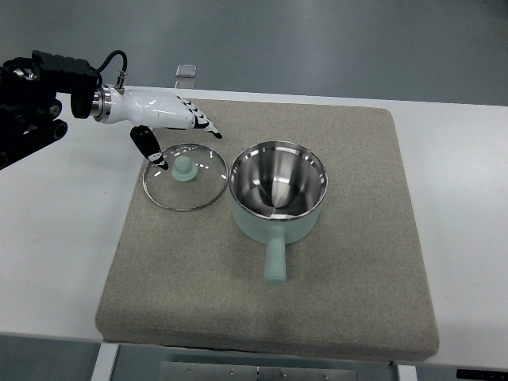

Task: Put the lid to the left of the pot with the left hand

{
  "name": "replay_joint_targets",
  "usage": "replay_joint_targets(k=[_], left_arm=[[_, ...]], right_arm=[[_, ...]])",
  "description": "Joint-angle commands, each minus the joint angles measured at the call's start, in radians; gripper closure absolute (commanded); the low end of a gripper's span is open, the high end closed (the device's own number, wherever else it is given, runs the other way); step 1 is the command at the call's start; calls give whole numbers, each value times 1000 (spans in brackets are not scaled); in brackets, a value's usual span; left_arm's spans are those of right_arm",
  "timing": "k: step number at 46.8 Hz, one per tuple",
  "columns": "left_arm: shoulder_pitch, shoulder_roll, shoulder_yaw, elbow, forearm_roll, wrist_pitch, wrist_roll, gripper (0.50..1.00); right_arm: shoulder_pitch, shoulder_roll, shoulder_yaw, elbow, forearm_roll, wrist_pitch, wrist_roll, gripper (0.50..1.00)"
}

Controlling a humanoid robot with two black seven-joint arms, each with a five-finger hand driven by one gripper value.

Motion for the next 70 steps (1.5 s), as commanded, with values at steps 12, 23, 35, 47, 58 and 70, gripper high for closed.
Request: replay_joint_targets(k=[12, 23, 35, 47, 58, 70], left_arm=[[2, -12, -53, 104, -262, 8, 0, 508], [17, -106, -77, 248, -462, 6, 0, 508], [71, -267, -79, 506, -744, -9, 0, 506], [106, -281, -79, 518, -1089, -69, 0, 506], [131, -318, -90, 563, -1456, -143, 45, 506], [146, -365, -199, 629, -1726, -130, 299, 512]], right_arm=[[0, 0, 0, 0, 0, 0, 0, 576], [0, 0, 0, 0, 0, 0, 0, 576], [0, 0, 0, 0, 0, 1, 0, 576], [0, 0, 0, 0, 0, 0, 0, 576], [0, 0, 0, 0, 0, 0, 0, 576], [0, 0, 0, 0, 0, 0, 0, 576]])
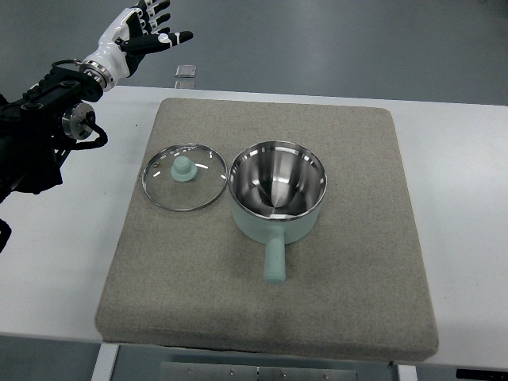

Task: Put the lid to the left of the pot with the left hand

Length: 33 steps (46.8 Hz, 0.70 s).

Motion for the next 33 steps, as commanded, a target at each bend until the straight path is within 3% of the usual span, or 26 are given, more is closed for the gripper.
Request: replay_joint_targets(k=[1, 11, 27, 33], left_arm=[[10, -7, -34, 9, -33, -4, 44, 512], [45, -10, -71, 12, -30, -157, 41, 508], [48, -19, -82, 12, -31, -160, 41, 508], [47, -21, -178, 18, -33, -160, 41, 508]], right_arm=[[0, 0, 0, 0, 0, 0, 0, 576], [0, 0, 0, 0, 0, 0, 0, 576], [0, 0, 0, 0, 0, 0, 0, 576], [0, 0, 0, 0, 0, 0, 0, 576]])
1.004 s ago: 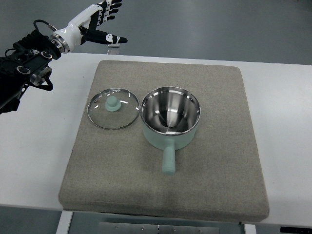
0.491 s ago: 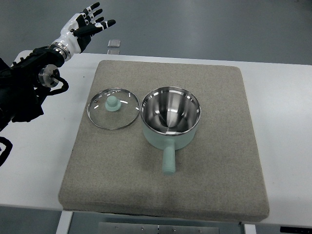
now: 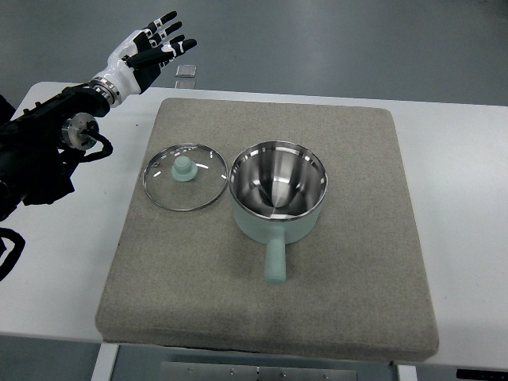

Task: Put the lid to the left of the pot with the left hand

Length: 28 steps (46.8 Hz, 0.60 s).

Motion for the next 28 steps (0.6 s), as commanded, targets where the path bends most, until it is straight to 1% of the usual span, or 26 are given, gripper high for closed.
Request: replay_joint_targets(k=[1, 6, 11, 14, 16, 19, 22, 25, 28], left_arm=[[-1, -3, -81, 8, -1, 0, 2, 508], [-3, -34, -175, 25, 0, 0, 2, 508], [-3, -57, -190, 44, 0, 0, 0, 508], [-6, -66, -201, 53, -4, 12, 2, 512], [-9, -83, -220, 71, -4, 58, 3, 512], [-10, -109, -241, 93, -4, 162, 20, 512], [-6, -110, -244, 85, -6, 212, 21, 512], [-1, -104, -249, 87, -6, 195, 21, 510], [2, -97, -270, 88, -7, 138, 20, 508]], right_arm=[[0, 0, 0, 0, 0, 1, 0, 576], [0, 0, 0, 0, 0, 0, 0, 576], [0, 0, 0, 0, 0, 0, 0, 576], [0, 0, 0, 0, 0, 1, 0, 576], [0, 0, 0, 0, 0, 1, 0, 576], [0, 0, 0, 0, 0, 1, 0, 576], [0, 0, 0, 0, 0, 0, 0, 576], [0, 0, 0, 0, 0, 0, 0, 576], [0, 0, 0, 0, 0, 0, 0, 576]])
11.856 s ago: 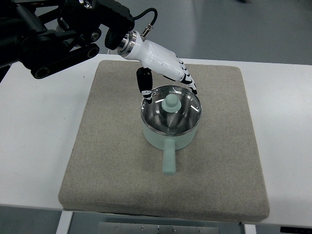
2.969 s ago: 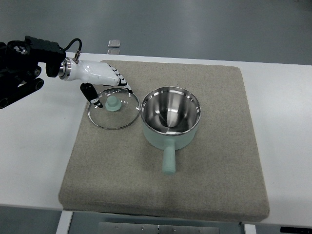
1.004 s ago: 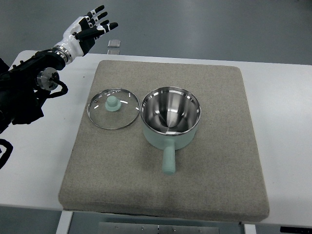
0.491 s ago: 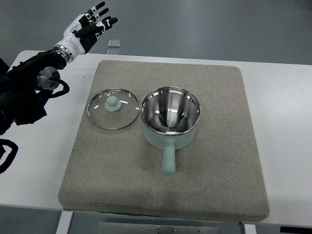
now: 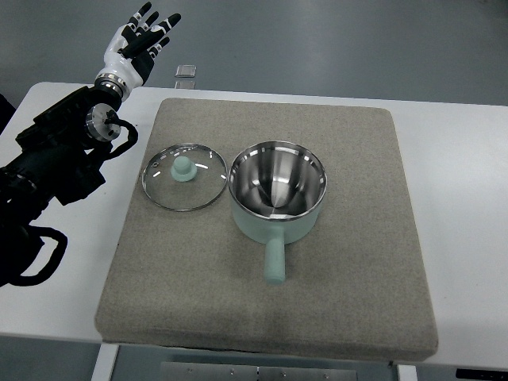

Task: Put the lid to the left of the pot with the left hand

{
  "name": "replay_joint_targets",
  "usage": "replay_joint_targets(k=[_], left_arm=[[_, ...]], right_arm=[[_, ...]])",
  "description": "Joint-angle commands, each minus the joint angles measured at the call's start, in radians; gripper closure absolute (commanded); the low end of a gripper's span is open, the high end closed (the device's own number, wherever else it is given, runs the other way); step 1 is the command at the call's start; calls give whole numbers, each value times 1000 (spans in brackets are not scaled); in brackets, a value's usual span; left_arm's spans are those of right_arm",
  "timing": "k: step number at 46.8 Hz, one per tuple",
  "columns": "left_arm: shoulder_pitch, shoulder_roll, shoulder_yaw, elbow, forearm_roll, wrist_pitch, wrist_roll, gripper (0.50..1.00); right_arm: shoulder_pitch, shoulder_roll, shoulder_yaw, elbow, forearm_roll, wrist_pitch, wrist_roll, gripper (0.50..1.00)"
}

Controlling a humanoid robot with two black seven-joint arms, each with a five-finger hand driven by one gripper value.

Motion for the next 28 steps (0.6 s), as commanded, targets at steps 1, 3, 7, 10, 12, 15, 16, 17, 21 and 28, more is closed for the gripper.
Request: replay_joint_targets(k=[1, 3, 7, 10, 12, 15, 16, 17, 21, 28], left_arm=[[4, 12, -33, 2, 0, -78, -2, 508], [5, 19, -58, 3, 0, -133, -2, 508], [18, 24, -70, 15, 3, -199, -3, 508], [35, 21, -62, 17, 6, -201, -3, 508], [38, 20, -62, 17, 6, -201, -3, 508], [38, 20, -70, 17, 6, -201, -3, 508], [38, 20, -71, 17, 5, -201, -3, 508], [38, 20, -71, 17, 5, -201, -3, 508], [39, 20, -71, 20, 5, -201, -3, 508], [39, 18, -68, 20, 5, -201, -3, 508]], right_arm=[[0, 0, 0, 0, 0, 0, 0, 576], [0, 0, 0, 0, 0, 0, 0, 576], [0, 0, 0, 0, 0, 0, 0, 576], [0, 0, 0, 0, 0, 0, 0, 576], [0, 0, 0, 0, 0, 0, 0, 576], [0, 0, 0, 0, 0, 1, 0, 576], [0, 0, 0, 0, 0, 0, 0, 576], [0, 0, 0, 0, 0, 0, 0, 576], [0, 0, 0, 0, 0, 0, 0, 576], [0, 0, 8, 0, 8, 0, 0, 576]])
